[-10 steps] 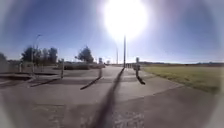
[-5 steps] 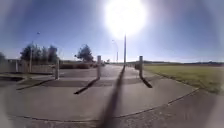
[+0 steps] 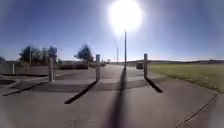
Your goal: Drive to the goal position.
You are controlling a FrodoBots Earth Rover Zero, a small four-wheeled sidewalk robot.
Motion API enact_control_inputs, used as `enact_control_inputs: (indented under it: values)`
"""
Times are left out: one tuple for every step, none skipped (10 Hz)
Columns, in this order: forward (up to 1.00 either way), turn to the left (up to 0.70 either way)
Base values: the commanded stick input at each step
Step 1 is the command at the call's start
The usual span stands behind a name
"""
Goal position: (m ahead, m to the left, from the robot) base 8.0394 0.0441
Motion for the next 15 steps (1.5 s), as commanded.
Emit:
enact_control_inputs:
  values:
    - [1.00,-0.18]
    - [1.00,-0.12]
    - [1.00,-0.05]
    - [1.00,0.00]
    - [1.00,0.00]
    - [1.00,0.00]
    - [1.00,0.00]
    - [1.00,0.00]
    - [1.00,0.00]
    - [1.00,0.00]
    - [1.00,0.00]
    - [1.00,0.00]
    - [1.00,0.00]
    - [1.00,0.00]
    - [1.00,0.00]
